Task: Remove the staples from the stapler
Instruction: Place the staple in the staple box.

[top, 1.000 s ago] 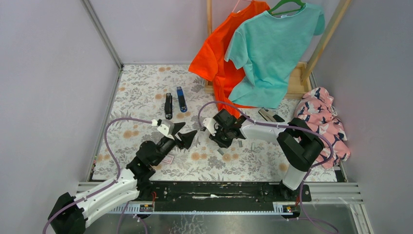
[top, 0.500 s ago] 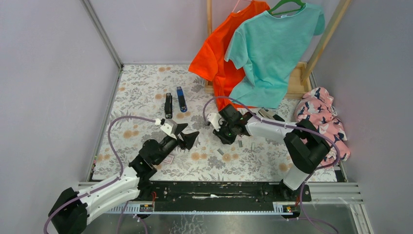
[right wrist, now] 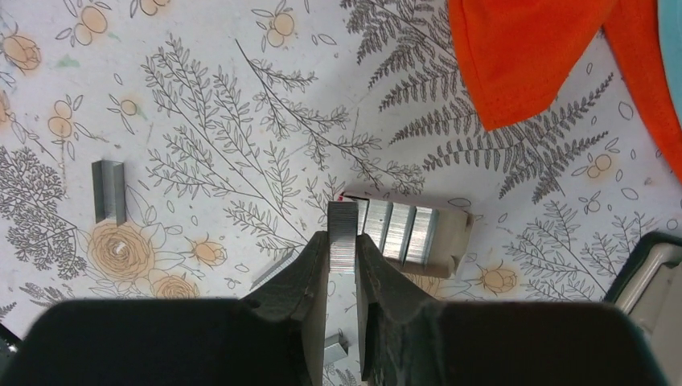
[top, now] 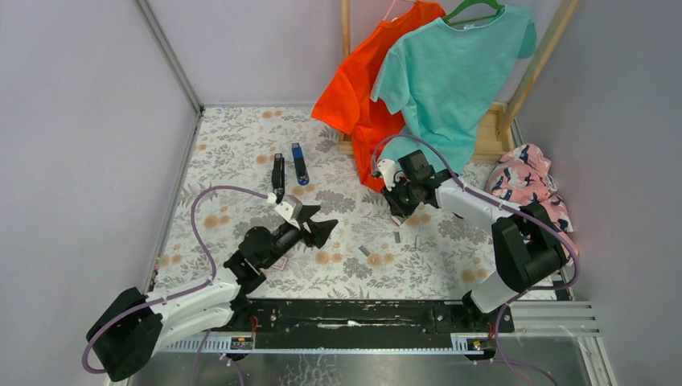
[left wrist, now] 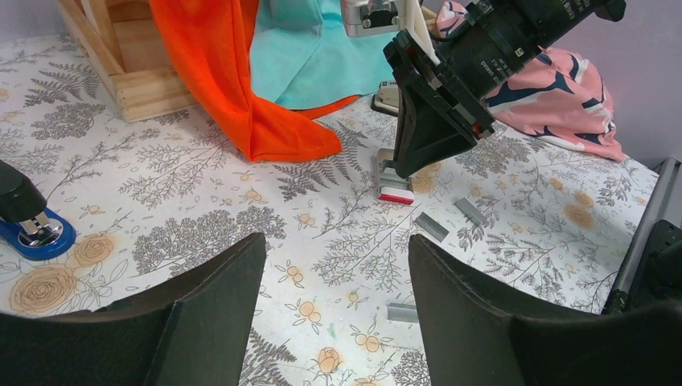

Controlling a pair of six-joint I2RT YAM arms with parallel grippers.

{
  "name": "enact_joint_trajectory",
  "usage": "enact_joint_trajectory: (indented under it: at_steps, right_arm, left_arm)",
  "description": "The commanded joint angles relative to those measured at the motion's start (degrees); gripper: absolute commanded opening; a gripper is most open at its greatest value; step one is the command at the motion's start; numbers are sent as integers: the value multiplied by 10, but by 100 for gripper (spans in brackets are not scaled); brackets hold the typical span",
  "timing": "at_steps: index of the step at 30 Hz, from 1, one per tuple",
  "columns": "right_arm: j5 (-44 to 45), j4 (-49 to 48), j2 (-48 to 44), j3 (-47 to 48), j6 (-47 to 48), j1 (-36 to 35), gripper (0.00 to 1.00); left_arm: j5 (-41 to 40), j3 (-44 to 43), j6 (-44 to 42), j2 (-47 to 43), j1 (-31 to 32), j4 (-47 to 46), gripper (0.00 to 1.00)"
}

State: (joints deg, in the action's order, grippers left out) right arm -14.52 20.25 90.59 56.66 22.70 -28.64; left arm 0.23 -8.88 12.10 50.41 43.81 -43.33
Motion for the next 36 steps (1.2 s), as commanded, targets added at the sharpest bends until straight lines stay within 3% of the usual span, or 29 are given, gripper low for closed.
enact_joint_trajectory:
  at_steps: [1, 36]
  right_arm:
    - [8, 18, 4, 4, 2, 13, 18]
    - [52, -8, 63, 25, -11, 75, 19]
  left_arm:
    - [11, -12, 2, 5, -2, -56, 73]
    - [14, -7, 7, 26, -2, -84, 73]
